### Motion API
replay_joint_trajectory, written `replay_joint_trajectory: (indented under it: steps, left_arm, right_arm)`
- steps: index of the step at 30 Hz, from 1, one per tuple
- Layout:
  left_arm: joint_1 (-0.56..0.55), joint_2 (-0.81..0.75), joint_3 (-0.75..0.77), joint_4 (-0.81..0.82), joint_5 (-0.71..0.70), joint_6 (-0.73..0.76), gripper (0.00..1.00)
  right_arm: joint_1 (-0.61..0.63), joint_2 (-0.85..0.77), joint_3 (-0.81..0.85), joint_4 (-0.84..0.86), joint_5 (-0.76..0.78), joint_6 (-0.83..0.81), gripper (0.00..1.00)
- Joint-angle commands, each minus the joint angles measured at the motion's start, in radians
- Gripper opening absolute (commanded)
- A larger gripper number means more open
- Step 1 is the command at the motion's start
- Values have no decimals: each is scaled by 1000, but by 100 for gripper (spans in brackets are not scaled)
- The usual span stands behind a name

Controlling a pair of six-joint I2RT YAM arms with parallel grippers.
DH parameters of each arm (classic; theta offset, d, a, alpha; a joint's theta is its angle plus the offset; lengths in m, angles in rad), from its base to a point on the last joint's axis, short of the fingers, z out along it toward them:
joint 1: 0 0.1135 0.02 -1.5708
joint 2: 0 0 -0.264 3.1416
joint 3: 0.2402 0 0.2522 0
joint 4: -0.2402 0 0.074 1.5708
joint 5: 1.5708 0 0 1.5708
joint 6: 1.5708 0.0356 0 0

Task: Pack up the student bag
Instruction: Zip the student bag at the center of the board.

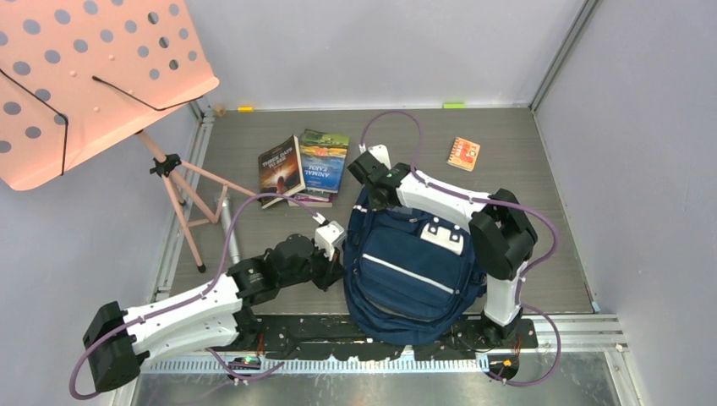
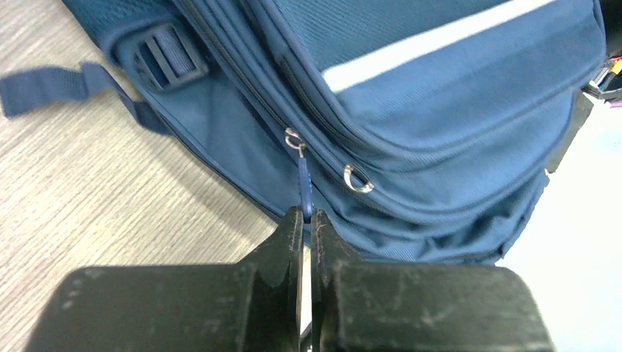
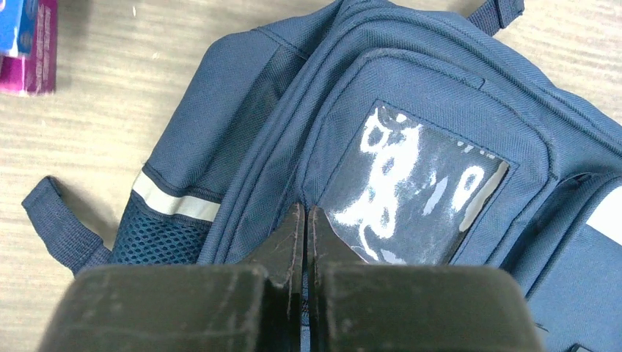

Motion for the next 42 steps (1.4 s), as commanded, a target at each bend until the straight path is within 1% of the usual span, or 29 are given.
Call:
replay_joint_trajectory:
  steps: [1,5,9,13,17,18,19,22,26,30,32,33,34,35,36,37,38,39,40,42]
  left_arm:
    - [-44,-5,-16,51,36,-35,0]
    - [-71,8,-21,60,27,-47,0]
    - [-109,19,-23,82,7,-69,0]
    - [-128,50,-45,176,-14,-103,0]
    - [-150,136,-30,296,-51,-135,0]
    - [-162,160,-19,327,-53,-143,0]
    - [-171,182,-11,356,-89,-152,0]
    - [-195,254,12,456,-139,-188,0]
    - [-219,355,52,567,-176,-207,0]
    - [-231,440,101,584,-178,-209,0]
    - [-230,438,111,551,-201,-217,0]
    - [-230,426,120,505,-216,-218,0]
    - [-231,412,131,454,-230,-218,6]
    - [-229,393,146,407,-243,-215,14]
    - [-229,374,157,354,-255,-215,22]
    - [-229,353,167,297,-268,-215,36]
    - [-229,330,177,241,-281,-219,49]
    - [-228,306,184,185,-292,-223,59]
    - [-227,279,188,131,-304,-229,67]
    - [-213,232,193,35,-317,-248,77]
  right_arm:
    - [-54,66,119,154,56,-63,1]
    - [-69,139,194,190,91,-85,0]
    - [-84,226,320,197,106,-90,1]
    - [-87,294,407,206,99,-86,0]
    - [-86,332,456,205,69,-57,0]
    - [-84,334,457,208,63,-53,0]
    - [-83,334,454,212,61,-46,0]
    - [-74,321,433,230,70,-39,1]
    - [-63,296,387,259,72,-24,1]
    - [-56,265,348,271,77,-21,0]
    - [-55,243,335,266,80,-22,1]
    - [-55,223,331,256,79,-24,1]
    - [-55,213,328,247,77,-28,4]
    - [-55,191,328,222,68,-32,19]
    - [-55,180,326,206,62,-36,26]
    - [-55,151,323,171,51,-37,40]
    - [-55,135,309,154,45,-37,45]
    - [-56,95,296,124,32,-38,53]
    - [-56,71,260,113,24,-35,55]
    - [-57,-12,182,90,-1,-15,59]
